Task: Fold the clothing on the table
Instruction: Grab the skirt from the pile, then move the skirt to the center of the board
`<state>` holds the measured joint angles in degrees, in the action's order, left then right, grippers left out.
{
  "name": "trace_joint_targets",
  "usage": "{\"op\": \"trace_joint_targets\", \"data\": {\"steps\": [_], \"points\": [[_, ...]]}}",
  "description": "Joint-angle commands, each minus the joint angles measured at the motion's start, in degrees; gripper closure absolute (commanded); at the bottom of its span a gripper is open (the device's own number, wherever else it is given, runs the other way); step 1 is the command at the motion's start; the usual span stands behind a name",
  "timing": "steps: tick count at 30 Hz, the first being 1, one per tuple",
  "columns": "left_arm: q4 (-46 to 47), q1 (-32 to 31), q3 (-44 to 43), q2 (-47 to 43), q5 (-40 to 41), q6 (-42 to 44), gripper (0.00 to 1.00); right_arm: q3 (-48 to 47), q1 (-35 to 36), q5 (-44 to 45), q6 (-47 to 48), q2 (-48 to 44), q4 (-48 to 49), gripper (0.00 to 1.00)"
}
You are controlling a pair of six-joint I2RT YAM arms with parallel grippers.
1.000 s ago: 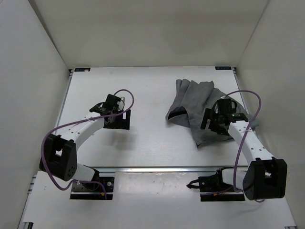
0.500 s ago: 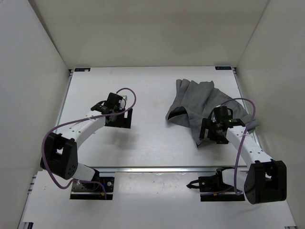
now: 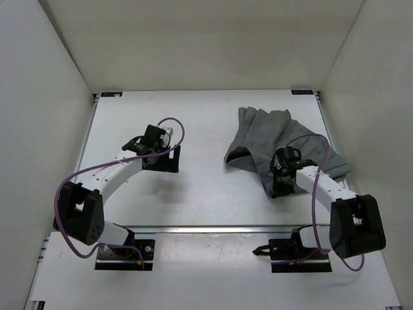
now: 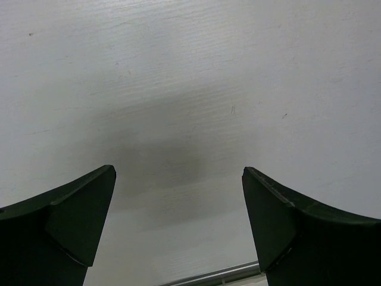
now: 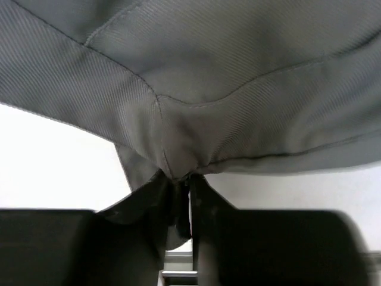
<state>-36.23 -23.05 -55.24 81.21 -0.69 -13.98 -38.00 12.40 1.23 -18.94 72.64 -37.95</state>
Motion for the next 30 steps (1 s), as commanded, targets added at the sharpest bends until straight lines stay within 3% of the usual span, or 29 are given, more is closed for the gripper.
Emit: {"op": "trace_joint_targets", "data": {"steps": [1, 4, 8, 12, 15, 18, 20, 22, 24, 27, 30], "points": [[0.5, 0.6, -1.2, -2.4, -0.8, 0.2, 0.01, -1.4, 0.5, 0.7, -0.3, 2.1, 3.4, 0.99], [0.6, 1.9, -2.1, -2.6, -1.0, 0.2, 0.01, -6.5, 1.3, -3.5, 1.4, 5.5, 3.6, 1.0], [0.5, 4.3, -4.6, -3.3, -1.4, 0.3, 0.02, -19.1, 10.5, -11.4, 4.3, 10.5, 2.0, 1.0], [-0.2, 7.9, -8.2, -5.5, -1.9, 1.3, 0.01, -31.4, 26.6, -14.3, 3.1, 15.5, -1.7, 1.0], [-0.2, 9.6, -10.6, -6.3, 0.6, 1.1, 0.01, -45.7, 36.6, -18.4, 3.5, 21.6, -4.7, 1.0], [-2.3, 10.4, -13.5, -7.6, 6.9, 0.6, 0.01, -72.4, 42.3, -20.2, 4.4, 30.5, -12.3, 1.0], [-2.6, 12.8, -15.4, -9.5, 7.9, 0.6, 0.01, -99.2, 41.8, -20.8, 5.0, 39.0, -15.8, 1.0], [-3.5, 14.9, -18.2, -11.3, 9.2, 1.1, 0.01, -115.4, 39.8, -20.4, 3.7, 43.2, -18.4, 0.99], [-4.6, 14.7, -22.0, -11.7, 11.6, 1.5, 0.01, -114.2, 36.0, -19.1, 4.3, 41.9, -16.8, 1.0], [-6.9, 12.9, -27.8, -10.7, 14.8, 2.3, 0.02, -86.9, 30.4, -14.9, 6.5, 33.8, -8.3, 1.0], [-6.8, 13.1, -29.0, -10.7, 14.3, 2.1, 0.02, -69.7, 23.2, -15.7, 5.2, 26.6, 1.4, 1.0]]}}
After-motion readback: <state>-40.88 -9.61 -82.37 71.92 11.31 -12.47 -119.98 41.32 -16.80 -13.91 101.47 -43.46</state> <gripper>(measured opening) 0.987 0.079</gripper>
